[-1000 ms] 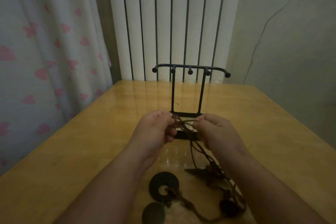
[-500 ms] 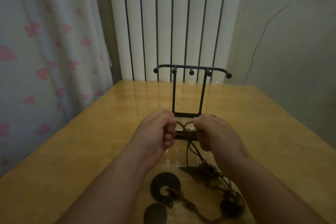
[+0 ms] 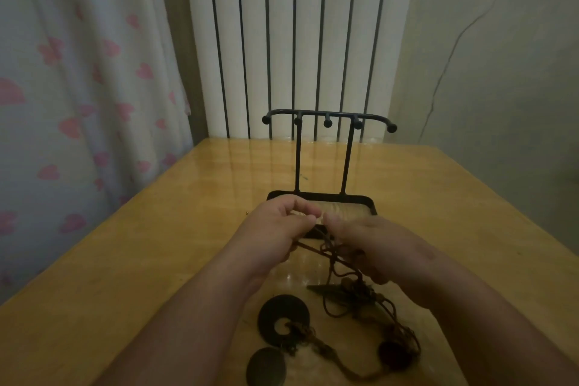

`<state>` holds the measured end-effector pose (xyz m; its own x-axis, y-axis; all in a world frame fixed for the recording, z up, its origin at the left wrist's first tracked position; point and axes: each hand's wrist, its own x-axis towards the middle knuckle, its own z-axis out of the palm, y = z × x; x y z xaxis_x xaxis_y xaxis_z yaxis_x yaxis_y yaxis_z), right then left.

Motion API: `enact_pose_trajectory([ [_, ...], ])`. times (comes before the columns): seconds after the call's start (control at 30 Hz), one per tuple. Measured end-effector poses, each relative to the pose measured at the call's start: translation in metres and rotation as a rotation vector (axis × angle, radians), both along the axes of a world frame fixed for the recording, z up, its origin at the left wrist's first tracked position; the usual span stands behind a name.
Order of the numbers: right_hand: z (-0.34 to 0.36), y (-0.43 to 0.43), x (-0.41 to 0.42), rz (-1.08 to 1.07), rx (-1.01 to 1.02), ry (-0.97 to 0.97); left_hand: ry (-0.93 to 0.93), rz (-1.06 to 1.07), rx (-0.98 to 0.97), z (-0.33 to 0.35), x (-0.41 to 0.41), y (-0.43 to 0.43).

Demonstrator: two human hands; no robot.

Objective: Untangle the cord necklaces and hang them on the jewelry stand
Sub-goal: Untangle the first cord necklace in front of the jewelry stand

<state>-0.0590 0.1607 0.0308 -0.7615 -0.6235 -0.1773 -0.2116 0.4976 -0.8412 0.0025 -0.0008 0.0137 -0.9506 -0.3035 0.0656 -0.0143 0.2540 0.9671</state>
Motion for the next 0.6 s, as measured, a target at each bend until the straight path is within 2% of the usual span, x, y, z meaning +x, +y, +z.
enact_pose_trajectory([
  [0.17, 0.0022, 0.0026, -0.0005, 0.051, 0.008, 0.043, -0.008, -0.002, 0.095, -0.0007, -0.0018, -0.0023],
  [0.37, 0.0015, 0.0034, -0.0048, -0.073, -0.249, -0.152, 0.020, 0.023, 0.103, -0.0001, -0.0034, -0.0053],
  [0.5, 0.0051, 0.0029, -0.0053, -0.191, -0.422, -0.210, 0.021, 0.042, 0.064, 0.0003, -0.0040, -0.0067],
  [0.6, 0.0052, 0.0028, -0.0062, -0.193, -0.400, -0.207, 0.025, 0.039, 0.056, 0.0016, -0.0030, -0.0059],
])
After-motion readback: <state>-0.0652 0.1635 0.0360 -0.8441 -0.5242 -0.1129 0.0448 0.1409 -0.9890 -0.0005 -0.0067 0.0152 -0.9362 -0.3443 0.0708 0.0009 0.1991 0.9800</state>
